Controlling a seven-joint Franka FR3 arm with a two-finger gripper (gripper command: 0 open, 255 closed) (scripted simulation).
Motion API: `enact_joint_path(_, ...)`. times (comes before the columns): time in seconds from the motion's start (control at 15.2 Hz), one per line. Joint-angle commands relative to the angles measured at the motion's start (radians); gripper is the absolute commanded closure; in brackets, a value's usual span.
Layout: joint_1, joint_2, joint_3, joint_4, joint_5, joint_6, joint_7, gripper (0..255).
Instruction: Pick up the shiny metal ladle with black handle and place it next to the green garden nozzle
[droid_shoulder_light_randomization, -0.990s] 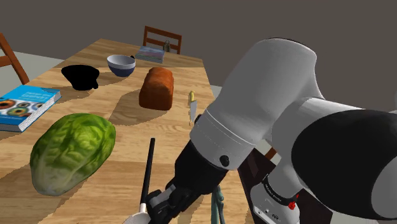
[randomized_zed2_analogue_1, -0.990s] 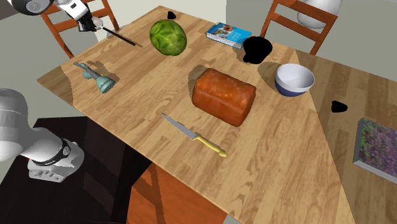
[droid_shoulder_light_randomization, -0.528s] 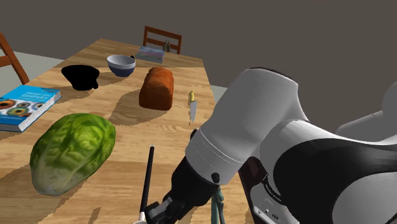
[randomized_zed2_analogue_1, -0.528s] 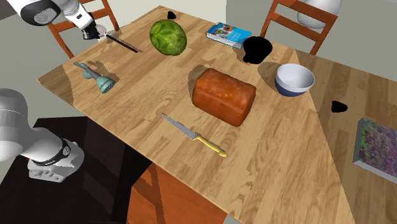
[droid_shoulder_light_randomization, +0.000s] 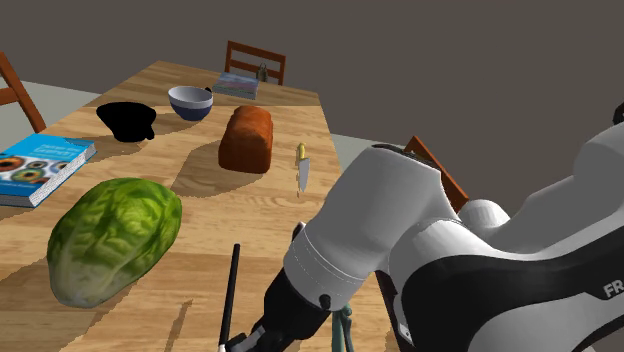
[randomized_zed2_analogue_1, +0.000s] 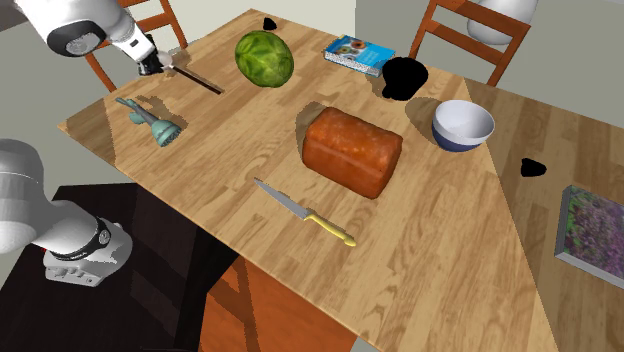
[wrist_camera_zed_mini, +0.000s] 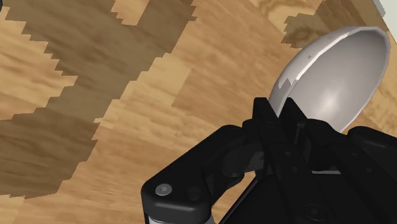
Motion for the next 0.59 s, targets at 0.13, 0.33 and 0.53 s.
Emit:
enact_joint_path(0.13,0.001,0.049,0.026,-0.021,0.023,0.07,-0.026,255)
enact_joint_path(0.33,-0.001,0.095,0.046,-0.033,0.038,0.127,-0.047,255)
enact_joint_path(0.53,-0.003,0.147,0.066,-0.043,0.051,0.186,-0.069,255)
